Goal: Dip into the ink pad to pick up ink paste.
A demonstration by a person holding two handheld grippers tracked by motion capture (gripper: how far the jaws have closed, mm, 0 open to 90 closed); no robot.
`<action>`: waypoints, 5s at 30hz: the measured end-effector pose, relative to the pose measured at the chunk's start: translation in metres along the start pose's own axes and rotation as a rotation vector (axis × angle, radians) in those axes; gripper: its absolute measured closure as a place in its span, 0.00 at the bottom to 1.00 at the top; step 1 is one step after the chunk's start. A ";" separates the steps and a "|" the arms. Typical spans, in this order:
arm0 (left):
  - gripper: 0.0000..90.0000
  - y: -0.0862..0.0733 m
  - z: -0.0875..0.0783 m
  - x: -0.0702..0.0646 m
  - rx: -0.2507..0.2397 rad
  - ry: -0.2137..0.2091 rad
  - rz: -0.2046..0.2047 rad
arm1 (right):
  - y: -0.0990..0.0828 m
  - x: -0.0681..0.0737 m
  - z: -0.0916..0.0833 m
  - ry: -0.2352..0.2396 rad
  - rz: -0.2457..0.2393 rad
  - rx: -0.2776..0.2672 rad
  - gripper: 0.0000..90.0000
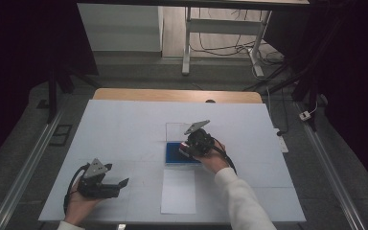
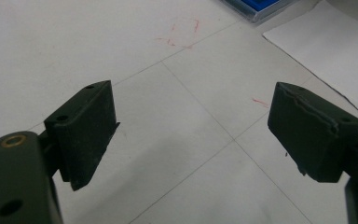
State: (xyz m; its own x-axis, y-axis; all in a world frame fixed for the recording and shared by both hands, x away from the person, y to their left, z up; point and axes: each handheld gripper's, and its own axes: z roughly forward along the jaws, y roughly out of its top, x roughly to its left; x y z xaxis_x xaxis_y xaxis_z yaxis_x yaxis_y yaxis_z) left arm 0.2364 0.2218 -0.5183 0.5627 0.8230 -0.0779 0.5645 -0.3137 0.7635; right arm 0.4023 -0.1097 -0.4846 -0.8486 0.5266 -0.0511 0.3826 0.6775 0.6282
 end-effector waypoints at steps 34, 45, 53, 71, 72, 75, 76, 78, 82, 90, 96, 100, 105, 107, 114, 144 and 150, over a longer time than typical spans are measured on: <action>0.17 0.001 -0.002 -0.002 -0.013 -0.005 -0.007 | -0.002 -0.004 -0.031 -0.013 0.031 -0.112 0.78; 0.18 0.001 -0.001 -0.003 -0.007 -0.013 -0.003 | 0.005 -0.001 -0.032 -0.009 -0.001 -0.092 0.77; 0.18 0.000 0.000 -0.002 0.000 -0.002 -0.008 | 0.008 0.001 -0.031 -0.013 -0.014 -0.090 0.77; 0.19 -0.001 0.002 -0.003 0.013 -0.003 -0.004 | 0.008 0.003 -0.011 0.006 -0.018 -0.051 0.77; 0.19 -0.001 0.002 -0.003 0.013 -0.002 -0.005 | 0.007 0.003 -0.010 0.008 -0.013 -0.041 0.77; 0.19 -0.001 0.002 -0.003 0.012 0.000 -0.005 | 0.005 0.003 -0.008 0.008 -0.006 -0.030 0.77; 0.19 -0.001 0.002 -0.003 0.012 0.000 -0.006 | 0.004 0.002 -0.007 0.008 -0.008 -0.029 0.77; 0.19 -0.001 0.002 -0.003 0.013 -0.002 -0.005 | 0.004 0.002 -0.006 0.008 -0.009 -0.026 0.77; 0.19 -0.001 0.003 -0.003 0.016 -0.002 -0.004 | 0.005 0.003 -0.006 0.004 -0.020 -0.013 0.77; 0.19 -0.001 0.003 -0.003 0.017 -0.002 -0.002 | 0.004 0.003 -0.004 0.004 -0.010 -0.006 0.77; 0.19 -0.001 0.003 -0.003 0.019 -0.001 -0.002 | 0.005 0.003 -0.004 0.004 -0.010 0.002 0.77; 0.19 -0.001 0.003 -0.003 0.020 0.000 -0.003 | 0.005 0.001 -0.004 0.010 -0.005 0.004 0.77; 0.19 -0.001 0.003 -0.003 0.021 -0.001 -0.001 | 0.004 -0.001 -0.004 0.019 0.006 0.005 0.78; 0.19 -0.002 0.003 -0.003 0.023 -0.002 -0.001 | 0.005 -0.001 -0.003 0.019 0.002 0.010 0.78; 0.19 -0.002 0.002 -0.002 0.022 0.000 -0.002 | 0.003 0.004 -0.001 -0.003 -0.004 0.019 0.78; 0.19 -0.001 0.003 -0.003 0.031 0.002 0.007 | -0.002 0.004 0.001 -0.005 0.006 -0.002 0.78; 0.19 -0.001 0.003 -0.002 0.025 0.002 0.002 | 0.001 0.004 -0.006 0.003 -0.004 -0.014 0.77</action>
State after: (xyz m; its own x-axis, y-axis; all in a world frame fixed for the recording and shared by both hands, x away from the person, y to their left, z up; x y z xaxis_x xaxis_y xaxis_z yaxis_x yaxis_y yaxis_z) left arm 0.2364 0.2190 -0.5213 0.5626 0.8232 -0.0758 0.5786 -0.3267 0.7473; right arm 0.3975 -0.1098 -0.4795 -0.8513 0.5222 -0.0514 0.3738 0.6722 0.6391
